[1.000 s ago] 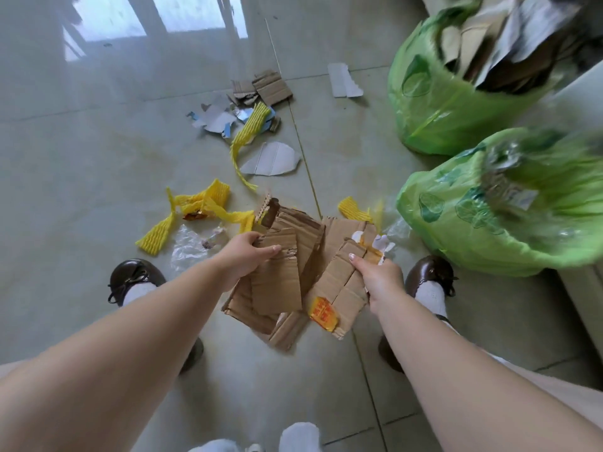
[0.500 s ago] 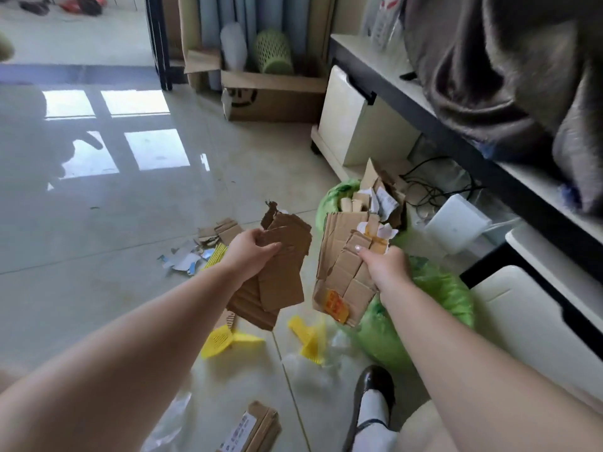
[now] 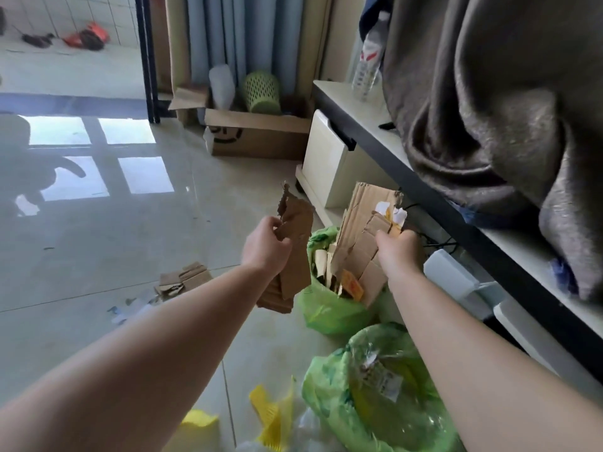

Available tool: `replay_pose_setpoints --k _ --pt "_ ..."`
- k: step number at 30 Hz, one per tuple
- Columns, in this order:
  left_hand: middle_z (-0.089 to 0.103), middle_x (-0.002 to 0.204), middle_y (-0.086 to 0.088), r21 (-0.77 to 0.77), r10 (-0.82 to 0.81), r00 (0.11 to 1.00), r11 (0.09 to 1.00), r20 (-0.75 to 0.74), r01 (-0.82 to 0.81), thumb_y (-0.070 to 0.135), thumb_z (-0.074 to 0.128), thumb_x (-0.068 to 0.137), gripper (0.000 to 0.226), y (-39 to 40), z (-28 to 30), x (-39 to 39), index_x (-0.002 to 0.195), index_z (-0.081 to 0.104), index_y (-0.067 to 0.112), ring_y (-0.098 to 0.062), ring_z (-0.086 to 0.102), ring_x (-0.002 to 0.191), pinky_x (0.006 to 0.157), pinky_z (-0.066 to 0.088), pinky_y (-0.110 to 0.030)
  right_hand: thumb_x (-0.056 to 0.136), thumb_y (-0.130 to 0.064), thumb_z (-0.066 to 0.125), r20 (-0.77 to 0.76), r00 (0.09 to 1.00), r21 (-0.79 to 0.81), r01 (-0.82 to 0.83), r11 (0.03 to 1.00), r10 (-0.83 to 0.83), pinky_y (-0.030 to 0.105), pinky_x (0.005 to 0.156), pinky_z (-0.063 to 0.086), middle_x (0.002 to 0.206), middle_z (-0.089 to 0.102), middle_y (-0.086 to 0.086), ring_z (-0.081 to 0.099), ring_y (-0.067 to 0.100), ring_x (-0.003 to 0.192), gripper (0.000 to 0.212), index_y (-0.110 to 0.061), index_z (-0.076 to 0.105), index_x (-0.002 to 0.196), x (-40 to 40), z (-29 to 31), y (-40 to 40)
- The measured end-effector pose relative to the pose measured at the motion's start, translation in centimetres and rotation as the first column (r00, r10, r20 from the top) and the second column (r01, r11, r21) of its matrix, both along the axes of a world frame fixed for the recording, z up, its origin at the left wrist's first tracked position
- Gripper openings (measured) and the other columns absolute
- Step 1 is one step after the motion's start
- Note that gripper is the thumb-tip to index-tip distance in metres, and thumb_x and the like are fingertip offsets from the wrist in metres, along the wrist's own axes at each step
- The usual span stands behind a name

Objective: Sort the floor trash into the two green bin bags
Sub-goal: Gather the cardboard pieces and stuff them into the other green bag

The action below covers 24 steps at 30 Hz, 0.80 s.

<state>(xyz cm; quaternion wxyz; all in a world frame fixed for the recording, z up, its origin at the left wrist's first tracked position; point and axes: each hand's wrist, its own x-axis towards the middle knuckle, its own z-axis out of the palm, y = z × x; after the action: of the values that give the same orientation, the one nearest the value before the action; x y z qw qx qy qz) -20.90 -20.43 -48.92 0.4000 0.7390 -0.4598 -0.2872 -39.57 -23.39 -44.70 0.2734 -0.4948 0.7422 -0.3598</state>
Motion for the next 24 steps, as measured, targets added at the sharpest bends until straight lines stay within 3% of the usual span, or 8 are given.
replay_pose_setpoints --k 4,13,17,20,24 --pt "0.061 0.114 -0.008 -0.016 0.064 0.996 0.998 -0.057 -0.065 0.018 0.057 0.085 0.036 -4.5 -1.2 -1.6 0.121 0.050 0.016 -0.023 0.057 0.098 0.085 0.049 -0.032 0.092 -0.018 0.048 -0.212 0.973 -0.118 -0.120 0.986 0.093 0.028 0.069 0.036 0.104 0.067 0.012 0.058 0.032 0.090 0.019 -0.010 0.057 0.107 -0.4 -0.8 -4.4" --pt "0.061 0.101 -0.002 -0.014 0.123 0.986 0.992 -0.109 -0.125 0.022 0.061 0.084 0.029 -12.1 -4.5 -6.1 0.109 0.048 0.017 -0.021 0.059 0.089 0.077 0.049 -0.030 0.095 -0.018 0.044 -0.594 0.792 -0.193 -0.311 0.931 0.141 0.026 0.052 0.026 0.095 0.066 0.017 0.055 0.029 0.075 0.017 -0.008 0.051 0.108 -1.7 -3.0 -9.9" --pt "0.057 0.094 0.004 -0.002 0.089 0.985 0.996 -0.148 -0.090 0.024 0.062 0.084 0.022 -12.6 -6.0 -7.9 0.099 0.046 0.020 -0.017 0.056 0.087 0.075 0.045 -0.027 0.094 -0.020 0.046 -0.612 0.761 -0.133 -0.366 0.921 0.215 0.030 0.061 0.035 0.094 0.067 0.018 0.062 0.036 0.086 0.022 -0.011 0.050 0.114 -1.2 -5.4 -10.0" --pt "0.058 0.097 0.007 -0.015 0.011 0.962 1.000 -0.274 -0.016 0.034 0.067 0.083 0.032 -12.3 -7.3 -8.3 0.104 0.049 0.019 -0.013 0.058 0.091 0.079 0.047 -0.027 0.092 -0.025 0.050 -0.538 0.801 -0.076 -0.359 0.930 0.265 0.036 0.066 0.043 0.096 0.066 0.019 0.062 0.038 0.089 0.024 -0.010 0.049 0.112 -1.2 -7.4 -9.5" --pt "0.065 0.113 0.002 0.047 -0.102 0.822 0.987 -0.560 0.154 0.041 0.071 0.079 0.048 -11.5 -8.5 -7.1 0.118 0.053 0.018 -0.012 0.062 0.095 0.073 0.048 -0.025 0.092 -0.025 0.052 -0.459 0.838 -0.007 -0.336 0.942 0.296 0.036 0.075 0.046 0.101 0.067 0.017 0.062 0.036 0.094 0.026 -0.010 0.054 0.113 -1.4 -9.4 -9.1"
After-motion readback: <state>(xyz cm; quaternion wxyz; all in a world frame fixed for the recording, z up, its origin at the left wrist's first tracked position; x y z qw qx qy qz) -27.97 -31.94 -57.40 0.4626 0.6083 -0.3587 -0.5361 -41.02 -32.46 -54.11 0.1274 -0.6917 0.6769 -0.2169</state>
